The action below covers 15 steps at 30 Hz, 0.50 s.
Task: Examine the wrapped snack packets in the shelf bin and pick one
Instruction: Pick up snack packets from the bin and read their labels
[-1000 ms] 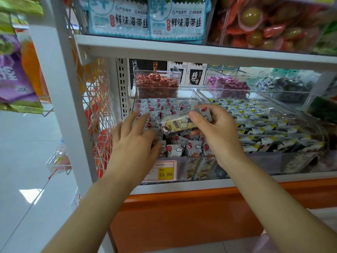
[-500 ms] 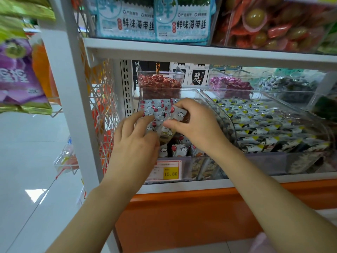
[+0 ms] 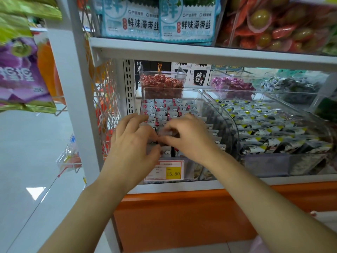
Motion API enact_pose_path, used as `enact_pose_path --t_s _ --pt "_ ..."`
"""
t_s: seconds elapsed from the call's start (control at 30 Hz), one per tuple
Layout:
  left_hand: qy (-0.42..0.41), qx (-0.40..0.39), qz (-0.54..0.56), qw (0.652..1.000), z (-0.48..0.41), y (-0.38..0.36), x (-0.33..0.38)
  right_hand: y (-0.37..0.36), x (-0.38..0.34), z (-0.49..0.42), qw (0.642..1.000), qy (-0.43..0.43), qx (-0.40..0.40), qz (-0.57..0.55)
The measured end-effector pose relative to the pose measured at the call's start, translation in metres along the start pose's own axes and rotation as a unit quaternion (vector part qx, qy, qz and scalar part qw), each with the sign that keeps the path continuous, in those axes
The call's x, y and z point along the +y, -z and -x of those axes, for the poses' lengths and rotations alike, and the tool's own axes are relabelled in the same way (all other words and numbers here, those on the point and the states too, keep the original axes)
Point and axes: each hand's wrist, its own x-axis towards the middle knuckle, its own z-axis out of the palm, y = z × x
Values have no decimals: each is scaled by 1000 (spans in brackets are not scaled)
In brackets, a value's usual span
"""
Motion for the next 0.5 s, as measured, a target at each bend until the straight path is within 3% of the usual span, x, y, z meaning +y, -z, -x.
enact_pose_path --t_s 0.17,0.33,0.5 --pt "20 28 23 999 -2 3 -4 -1 6 1 995 38 -92 26" --pt "23 35 26 999 -3 4 -4 8 13 -16 988 -47 -2 -148" --pt "19 36 18 999 -3 5 -6 0 14 -35 999 -14 -46 -13"
